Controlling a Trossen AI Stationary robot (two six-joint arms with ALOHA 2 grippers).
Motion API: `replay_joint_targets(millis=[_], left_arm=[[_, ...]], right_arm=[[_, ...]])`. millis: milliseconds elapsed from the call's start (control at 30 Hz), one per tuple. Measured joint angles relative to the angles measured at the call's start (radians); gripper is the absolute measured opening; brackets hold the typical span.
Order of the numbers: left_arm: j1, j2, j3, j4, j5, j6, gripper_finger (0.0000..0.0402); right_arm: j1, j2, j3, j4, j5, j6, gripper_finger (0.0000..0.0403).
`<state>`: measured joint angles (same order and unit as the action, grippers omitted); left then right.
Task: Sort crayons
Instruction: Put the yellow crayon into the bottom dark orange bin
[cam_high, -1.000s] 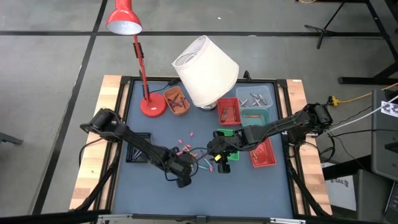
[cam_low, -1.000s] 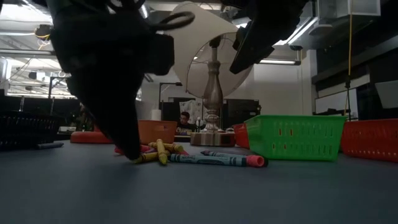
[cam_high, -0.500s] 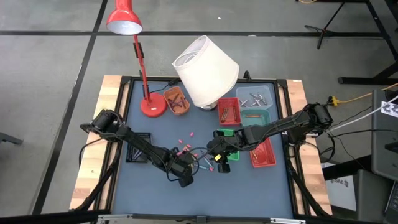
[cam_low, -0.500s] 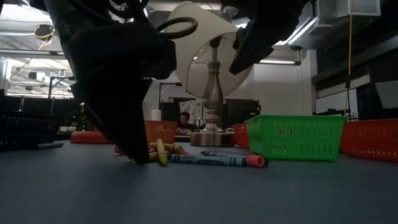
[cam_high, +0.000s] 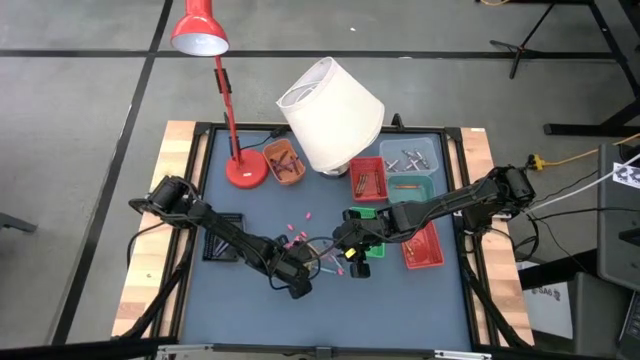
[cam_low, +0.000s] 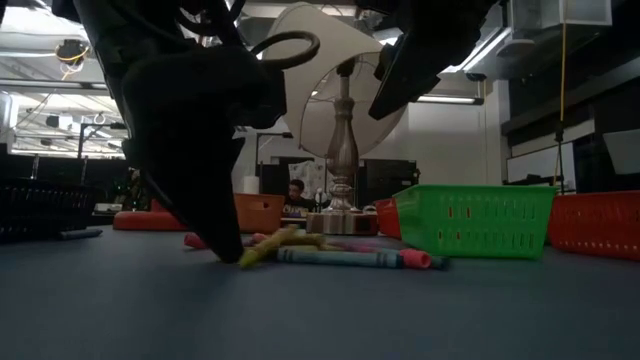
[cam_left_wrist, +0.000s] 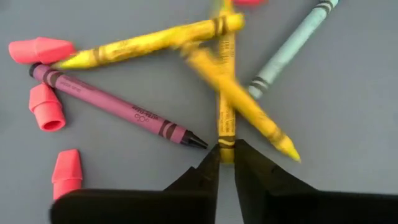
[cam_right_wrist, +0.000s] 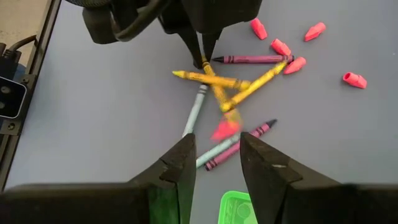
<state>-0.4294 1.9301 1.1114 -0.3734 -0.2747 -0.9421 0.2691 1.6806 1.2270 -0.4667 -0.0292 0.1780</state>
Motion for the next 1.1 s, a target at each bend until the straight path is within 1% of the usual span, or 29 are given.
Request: replay_joint_targets(millis=[167,400,667,900,1100], left_arm=[[0.001,-0.009,-0.001,-0.006,0.004,0.006,0.0004],[0.02,-0.038,-0.003,-0.048,0.007,0.009,0.0004],[0.052,-0.042,-0.004,-0.051,0.022,0.01,0.0001],[0.063,-0.058,-0.003,-0.041,0.041,0.08,0.0001],[0.064,-0.115,-0.003,-0.035,0.023,0.15,0.0]], right_arm=[[0.0,0.0,0.0,0.0,0.0,0.0,0.0122],[0.0,0.0,0.0,0.0,0.0,-0.001,0.0122],[0.0,0.0,0.0,0.0,0.0,-0.001,0.0122],[0.0,0.0,0.0,0.001,0.0,-0.001,0.0122],[0.0,0.0,0.0,0.002,-0.001,-0.001,0.0122]])
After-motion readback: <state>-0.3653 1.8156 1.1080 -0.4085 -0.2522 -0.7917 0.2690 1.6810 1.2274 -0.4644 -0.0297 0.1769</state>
